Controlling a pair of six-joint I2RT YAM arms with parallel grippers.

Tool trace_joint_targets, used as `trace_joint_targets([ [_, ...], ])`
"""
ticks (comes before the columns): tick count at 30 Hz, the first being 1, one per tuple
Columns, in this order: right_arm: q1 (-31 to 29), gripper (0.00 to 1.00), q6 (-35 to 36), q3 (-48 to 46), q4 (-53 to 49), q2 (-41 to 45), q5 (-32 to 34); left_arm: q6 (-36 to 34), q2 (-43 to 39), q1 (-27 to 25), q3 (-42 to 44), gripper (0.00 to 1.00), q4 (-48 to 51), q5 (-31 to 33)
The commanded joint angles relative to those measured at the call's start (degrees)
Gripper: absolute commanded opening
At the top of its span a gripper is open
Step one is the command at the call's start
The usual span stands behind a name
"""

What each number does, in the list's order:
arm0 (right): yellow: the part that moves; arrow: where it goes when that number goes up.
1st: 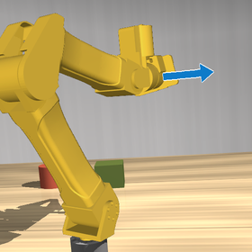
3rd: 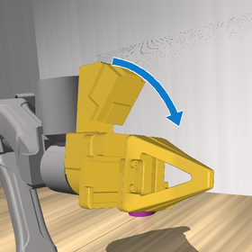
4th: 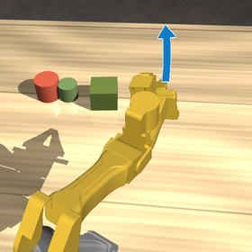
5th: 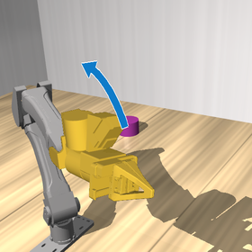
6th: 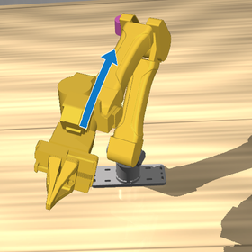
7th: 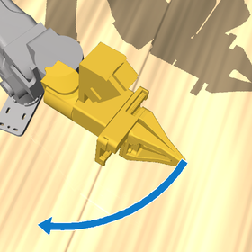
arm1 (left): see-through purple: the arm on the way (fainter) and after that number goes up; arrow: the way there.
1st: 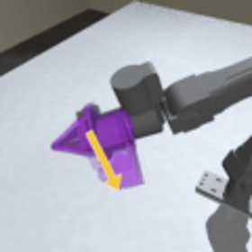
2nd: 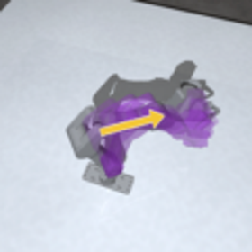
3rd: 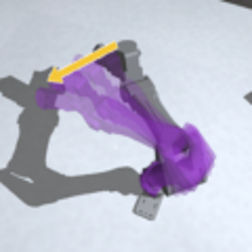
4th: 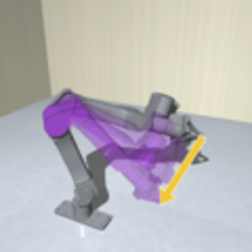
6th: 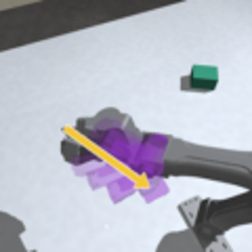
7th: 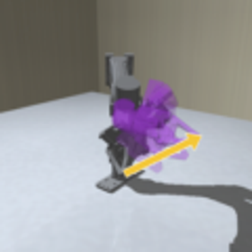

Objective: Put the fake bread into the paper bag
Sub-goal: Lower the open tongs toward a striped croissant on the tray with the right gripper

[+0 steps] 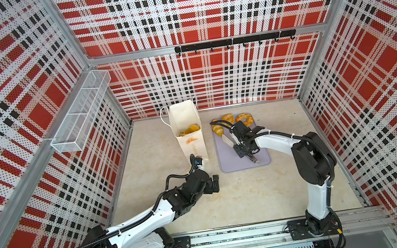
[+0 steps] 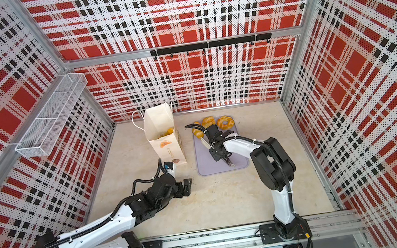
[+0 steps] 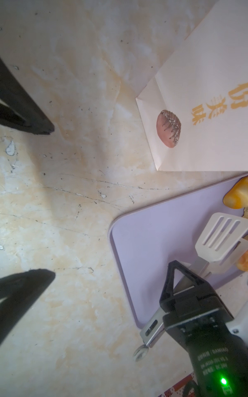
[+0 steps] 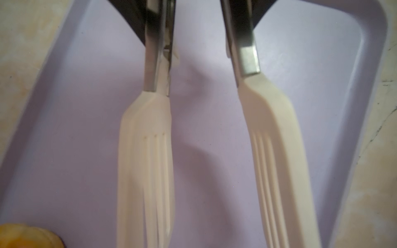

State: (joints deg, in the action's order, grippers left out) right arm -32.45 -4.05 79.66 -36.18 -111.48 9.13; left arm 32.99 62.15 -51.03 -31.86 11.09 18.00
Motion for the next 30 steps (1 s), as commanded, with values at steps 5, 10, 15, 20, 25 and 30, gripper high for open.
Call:
trace_joint_targets([
  [5, -0.23, 0.52, 0.28, 7.26, 2.00, -4.63, -0.13, 0.70, 0.89, -1.09, -1.46, 0.99, -0.50, 0.49],
  [10, -0.17, 0.52, 0.71, 11.01, 1.60, -7.72, 0.53, 0.64, 0.80, -1.14, -1.47, 1.00, -0.33, 0.68],
  [15, -0.18, 0.52, 1.10, 15.05, -0.13, -10.82, 1.10, 0.29, 0.56, -1.01, -1.54, 0.99, 0.00, 0.81],
  [20, -1.35, 0.52, 2.85, 18.69, -2.66, -13.16, 4.58, 0.36, 0.43, -0.97, -1.19, 1.00, -0.11, 0.90],
  [25, -2.09, 0.51, 3.75, 23.14, -6.19, -16.18, 7.49, 0.23, 0.30, -0.92, -1.19, 0.99, -0.12, 0.81],
  [30, -2.21, 0.49, 4.99, 26.86, -8.99, -19.01, 9.59, 0.28, -0.49, -0.92, -1.06, 0.99, 0.16, 0.82],
])
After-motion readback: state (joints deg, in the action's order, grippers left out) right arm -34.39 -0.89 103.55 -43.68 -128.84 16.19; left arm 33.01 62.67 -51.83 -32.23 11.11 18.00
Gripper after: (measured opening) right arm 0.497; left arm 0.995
